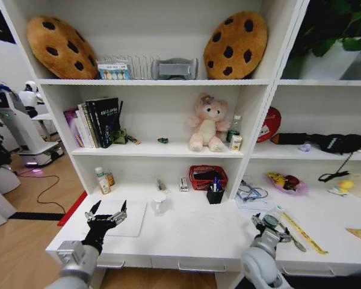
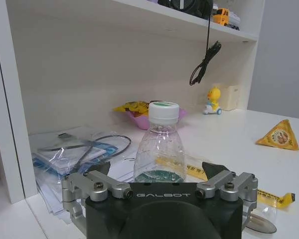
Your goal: Organize the objects on the table.
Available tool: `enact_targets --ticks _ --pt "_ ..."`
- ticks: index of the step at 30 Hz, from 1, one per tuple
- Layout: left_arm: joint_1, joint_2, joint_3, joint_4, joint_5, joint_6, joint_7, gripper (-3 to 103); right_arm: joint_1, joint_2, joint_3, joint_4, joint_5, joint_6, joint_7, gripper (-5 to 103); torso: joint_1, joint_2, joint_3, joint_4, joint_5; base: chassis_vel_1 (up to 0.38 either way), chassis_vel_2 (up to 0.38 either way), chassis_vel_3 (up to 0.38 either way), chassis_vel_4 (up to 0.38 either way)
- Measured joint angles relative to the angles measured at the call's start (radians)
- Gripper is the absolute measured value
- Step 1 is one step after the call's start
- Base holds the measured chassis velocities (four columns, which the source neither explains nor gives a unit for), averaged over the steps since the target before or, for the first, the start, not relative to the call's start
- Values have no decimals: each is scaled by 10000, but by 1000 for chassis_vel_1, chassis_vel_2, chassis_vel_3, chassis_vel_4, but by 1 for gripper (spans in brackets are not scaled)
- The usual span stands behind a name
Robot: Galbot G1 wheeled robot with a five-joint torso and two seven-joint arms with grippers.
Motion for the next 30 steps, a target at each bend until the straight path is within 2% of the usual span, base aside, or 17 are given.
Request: enact_targets --ticks 5,15,17,18,21,22,24,25,27,28,30 --pt "0 0 0 0 0 0 0 100 505 -106 -34 -463 232 -114 -62 100 0 0 0 1 0 0 0 0 0" --pt "0 0 0 0 0 0 1 100 587 -129 129 -787 490 -164 -407 101 -1 0 0 -1 0 0 0 0 0" --pt "0 0 0 0 0 0 0 100 558 -130 207 -797 521 -164 -476 90 -2 0 -1 -1 -1 0 0 0 0" --pt "0 0 0 0 0 0 0 100 558 -130 207 -797 521 -164 -476 90 -2 0 -1 -1 -1 0 0 0 0" --pt "0 0 0 0 0 0 0 100 531 -168 234 -754 558 -168 -501 74 -1 0 -1 0 0 0 0 0 0" --pt "0 0 0 0 0 0 0 100 531 -168 234 -754 558 -168 -501 74 -1 0 -1 0 0 0 0 0 0" --pt "0 0 0 0 0 0 0 100 509 -220 235 -648 564 -173 -540 63 -1 0 -1 0 -1 0 0 0 0" --pt "0 0 0 0 0 0 0 100 509 -220 235 -648 564 -173 -540 63 -1 0 -1 0 -1 0 0 0 0" --pt "0 0 0 0 0 0 0 100 514 -241 214 -637 558 -178 -575 53 -2 0 -1 -1 0 0 0 0 0" --pt "0 0 0 0 0 0 0 100 514 -241 214 -637 558 -178 -575 53 -2 0 -1 -1 0 0 0 0 0" --pt "0 0 0 0 0 0 0 100 494 -303 221 -478 437 -180 -780 42 -1 0 -1 -1 1 0 0 0 0"
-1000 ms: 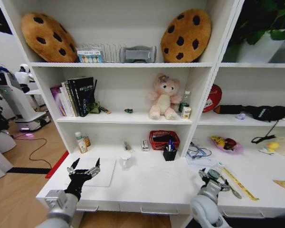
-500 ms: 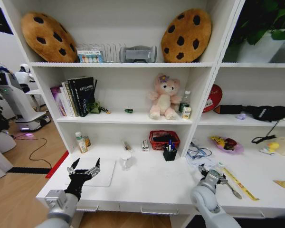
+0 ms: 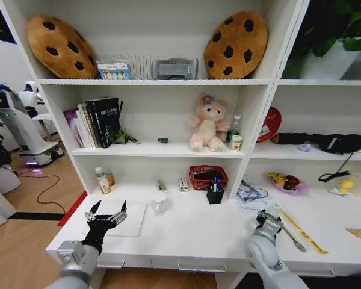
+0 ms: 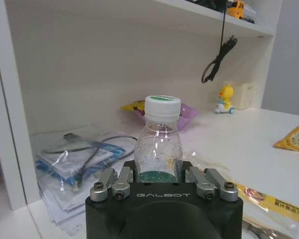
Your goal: Organize the objects on the table.
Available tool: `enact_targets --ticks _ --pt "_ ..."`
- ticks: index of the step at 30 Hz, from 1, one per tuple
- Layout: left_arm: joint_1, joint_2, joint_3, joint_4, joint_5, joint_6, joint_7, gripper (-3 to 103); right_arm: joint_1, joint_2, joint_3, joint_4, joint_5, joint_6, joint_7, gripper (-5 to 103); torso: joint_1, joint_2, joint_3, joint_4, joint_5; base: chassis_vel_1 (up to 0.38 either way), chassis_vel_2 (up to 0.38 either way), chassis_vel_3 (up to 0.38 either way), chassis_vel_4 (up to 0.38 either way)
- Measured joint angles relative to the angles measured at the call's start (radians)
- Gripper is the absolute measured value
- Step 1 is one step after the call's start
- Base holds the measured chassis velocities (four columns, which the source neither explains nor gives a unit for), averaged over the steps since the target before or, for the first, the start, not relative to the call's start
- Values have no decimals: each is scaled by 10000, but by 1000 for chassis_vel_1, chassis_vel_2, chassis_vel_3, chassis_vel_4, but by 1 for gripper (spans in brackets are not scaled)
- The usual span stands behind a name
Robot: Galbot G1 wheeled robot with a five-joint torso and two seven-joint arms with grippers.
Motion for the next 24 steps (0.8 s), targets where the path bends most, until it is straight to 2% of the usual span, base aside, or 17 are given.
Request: enact_targets --ticks 4,5,6,8,9,10,11,13,16,21,24 --pt "0 0 0 0 0 0 0 100 -102 -172 95 531 -191 12 -574 36 0 0 0 1 1 0 0 0 0" --pt "0 0 0 0 0 0 0 100 -261 -333 227 1120 -249 15 -1359 33 0 0 0 1 -2 0 0 0 0" --pt "0 0 0 0 0 0 0 100 -474 -500 435 1758 -258 -90 -2633 29 0 0 -1 0 -2 0 0 0 0" --pt "0 0 0 0 -1 0 0 100 -520 -547 491 1886 -257 -134 -2937 29 -1 1 0 1 -3 0 0 0 0" --pt "0 0 -1 0 0 0 -3 100 -761 -932 936 2543 -256 -452 -5071 25 0 0 -1 1 -5 0 0 0 0" --pt "0 0 -1 0 0 0 -3 100 -761 -932 936 2543 -256 -452 -5071 25 0 0 -1 1 -5 0 0 0 0" --pt "0 0 0 0 0 0 3 100 -803 -1097 1140 2711 -287 -553 -5993 25 0 1 -1 0 -4 0 0 0 0" --pt "0 0 0 0 -1 0 0 100 -708 -1413 1419 2872 -395 -766 -7239 25 -1 1 -1 0 -1 0 0 0 0" --pt "0 0 0 0 0 0 0 100 -491 -1628 1510 3064 -231 -1031 -7519 25 0 0 0 1 -1 0 0 0 0" --pt "-1 0 0 0 0 0 0 100 -815 -1673 1762 3911 401 -2175 -7405 25 0 0 0 0 -1 0 0 0 0" --pt "0 0 0 0 0 0 0 100 -1095 -1597 1886 4228 425 -2383 -7275 25 0 0 0 -1 -1 0 0 0 0"
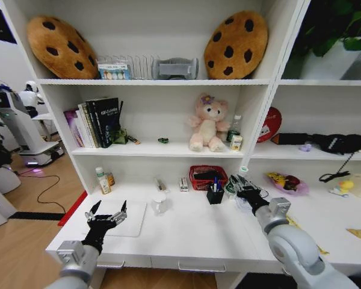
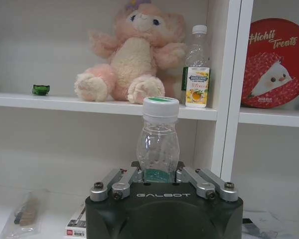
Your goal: Organize the objects on the table.
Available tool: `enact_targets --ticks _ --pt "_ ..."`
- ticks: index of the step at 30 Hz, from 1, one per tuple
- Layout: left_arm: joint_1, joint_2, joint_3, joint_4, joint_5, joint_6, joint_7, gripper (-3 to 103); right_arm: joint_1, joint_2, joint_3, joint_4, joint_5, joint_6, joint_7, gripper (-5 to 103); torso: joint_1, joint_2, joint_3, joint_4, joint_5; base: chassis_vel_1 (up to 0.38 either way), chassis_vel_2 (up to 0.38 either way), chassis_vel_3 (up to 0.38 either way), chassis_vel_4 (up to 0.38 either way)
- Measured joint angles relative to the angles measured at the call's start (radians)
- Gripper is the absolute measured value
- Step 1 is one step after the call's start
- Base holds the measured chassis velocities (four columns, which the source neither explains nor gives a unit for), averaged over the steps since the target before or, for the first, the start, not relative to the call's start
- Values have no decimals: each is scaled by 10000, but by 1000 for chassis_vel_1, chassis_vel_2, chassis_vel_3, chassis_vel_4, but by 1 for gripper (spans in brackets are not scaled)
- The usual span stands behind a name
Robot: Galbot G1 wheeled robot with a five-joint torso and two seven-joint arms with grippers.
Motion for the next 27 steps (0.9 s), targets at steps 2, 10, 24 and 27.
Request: enact_targets --ticks 2,10,24,27 --pt "0 0 0 0 0 0 0 100 -166 26 118 136 -6 -77 33 25 -1 0 0 -1 0 0 0 0 0" --pt "0 0 0 0 0 0 0 100 -384 93 304 309 -20 -51 258 25 4 -1 2 2 0 16 -18 -10 15" --pt "0 0 0 0 0 0 1 100 -515 213 56 367 -262 16 727 25 -2 0 -1 1 -3 167 -172 -171 158" --pt "0 0 0 1 0 0 -6 100 -787 334 -73 408 -602 245 688 25 -6 3 -2 4 -2 227 -196 -207 206"
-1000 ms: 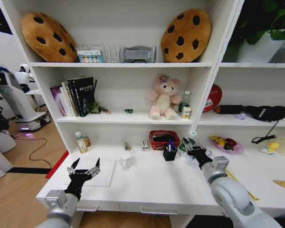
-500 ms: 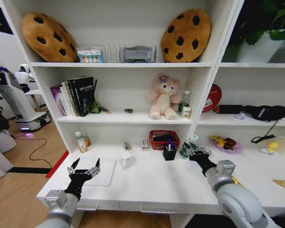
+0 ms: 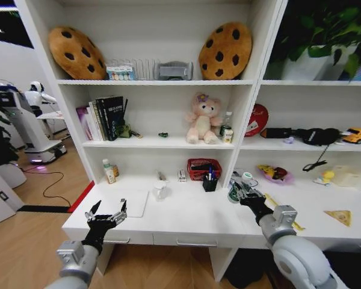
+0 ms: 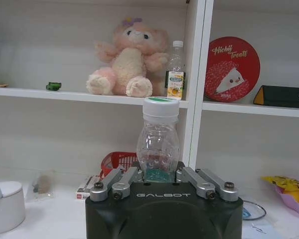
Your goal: Organize the objects on the table.
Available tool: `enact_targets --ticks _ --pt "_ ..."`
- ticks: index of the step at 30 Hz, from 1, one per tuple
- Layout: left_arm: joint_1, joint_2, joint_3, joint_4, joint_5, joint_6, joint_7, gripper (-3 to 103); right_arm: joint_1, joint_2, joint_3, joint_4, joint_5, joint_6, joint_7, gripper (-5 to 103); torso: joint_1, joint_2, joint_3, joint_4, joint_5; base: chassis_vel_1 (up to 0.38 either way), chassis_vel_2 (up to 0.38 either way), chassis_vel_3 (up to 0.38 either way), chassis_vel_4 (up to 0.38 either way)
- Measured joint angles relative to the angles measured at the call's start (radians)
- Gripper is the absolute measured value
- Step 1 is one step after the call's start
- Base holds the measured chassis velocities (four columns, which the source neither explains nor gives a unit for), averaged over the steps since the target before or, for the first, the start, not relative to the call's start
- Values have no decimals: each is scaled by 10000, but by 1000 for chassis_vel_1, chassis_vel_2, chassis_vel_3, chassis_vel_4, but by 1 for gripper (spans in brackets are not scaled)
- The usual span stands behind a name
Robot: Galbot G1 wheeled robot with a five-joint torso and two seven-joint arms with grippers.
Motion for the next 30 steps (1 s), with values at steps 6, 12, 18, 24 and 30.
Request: enact_targets --ticks 6,12,18,24,30 --pt "1 -1 0 0 0 0 6 100 -684 428 -246 156 -376 182 -69 25 -4 3 -2 -7 -1 74 -90 -103 113" --pt "-2 0 0 -1 0 0 6 100 -936 569 -194 110 -483 333 -146 25 13 -6 5 -1 4 -22 22 30 -16" --pt "-2 0 0 -1 0 0 6 100 -901 561 -226 44 -460 363 -124 25 10 -5 4 -2 2 -40 1 51 13" --pt "-1 0 0 0 0 0 5 100 -784 524 -322 -42 -443 367 -111 25 6 -2 2 -3 0 -76 -106 69 113" --pt "-1 0 0 0 0 0 4 100 -646 482 -484 -95 -419 368 -29 25 5 -3 2 -2 1 -177 -194 176 191"
